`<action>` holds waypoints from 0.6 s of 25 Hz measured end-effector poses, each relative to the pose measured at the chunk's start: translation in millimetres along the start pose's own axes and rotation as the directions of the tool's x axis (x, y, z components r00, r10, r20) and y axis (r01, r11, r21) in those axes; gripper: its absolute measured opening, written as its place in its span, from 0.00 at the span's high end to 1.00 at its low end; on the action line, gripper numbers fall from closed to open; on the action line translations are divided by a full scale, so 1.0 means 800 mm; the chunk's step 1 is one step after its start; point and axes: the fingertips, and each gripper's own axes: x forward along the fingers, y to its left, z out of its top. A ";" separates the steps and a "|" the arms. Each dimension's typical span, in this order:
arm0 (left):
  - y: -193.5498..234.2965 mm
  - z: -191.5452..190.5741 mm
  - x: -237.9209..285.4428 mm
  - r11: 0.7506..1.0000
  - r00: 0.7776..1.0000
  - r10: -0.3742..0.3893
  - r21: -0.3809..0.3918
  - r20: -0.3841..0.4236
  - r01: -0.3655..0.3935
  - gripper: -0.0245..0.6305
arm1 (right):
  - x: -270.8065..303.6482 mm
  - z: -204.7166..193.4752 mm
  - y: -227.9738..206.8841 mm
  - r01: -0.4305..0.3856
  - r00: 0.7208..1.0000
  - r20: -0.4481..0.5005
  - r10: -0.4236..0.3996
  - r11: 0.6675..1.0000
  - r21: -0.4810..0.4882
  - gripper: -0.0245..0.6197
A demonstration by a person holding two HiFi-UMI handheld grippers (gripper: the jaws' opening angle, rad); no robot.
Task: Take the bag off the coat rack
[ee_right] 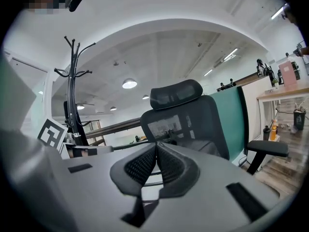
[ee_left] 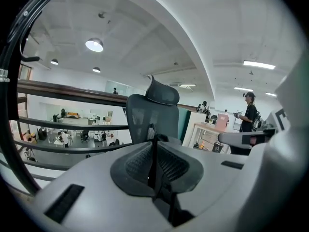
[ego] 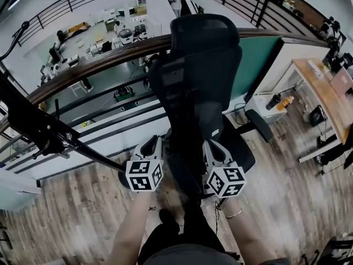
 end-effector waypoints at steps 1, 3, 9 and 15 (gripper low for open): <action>0.000 0.002 -0.006 1.000 1.000 0.001 0.010 0.004 -0.001 0.89 | -0.004 0.001 0.005 -0.001 1.000 0.005 0.001 1.000 -0.003 0.95; 0.002 0.005 -0.017 1.000 1.000 0.000 0.031 0.010 -0.001 0.91 | -0.012 0.003 0.013 -0.003 1.000 0.013 0.003 1.000 -0.005 0.95; 0.004 0.013 -0.046 0.999 1.000 -0.008 0.049 0.026 0.007 0.92 | -0.031 0.006 0.030 -0.005 1.000 0.026 0.005 1.000 0.004 0.96; 0.001 0.015 -0.066 0.998 0.999 -0.007 0.055 0.038 0.005 0.92 | -0.045 0.009 0.040 -0.015 0.999 0.035 0.015 1.000 -0.002 0.96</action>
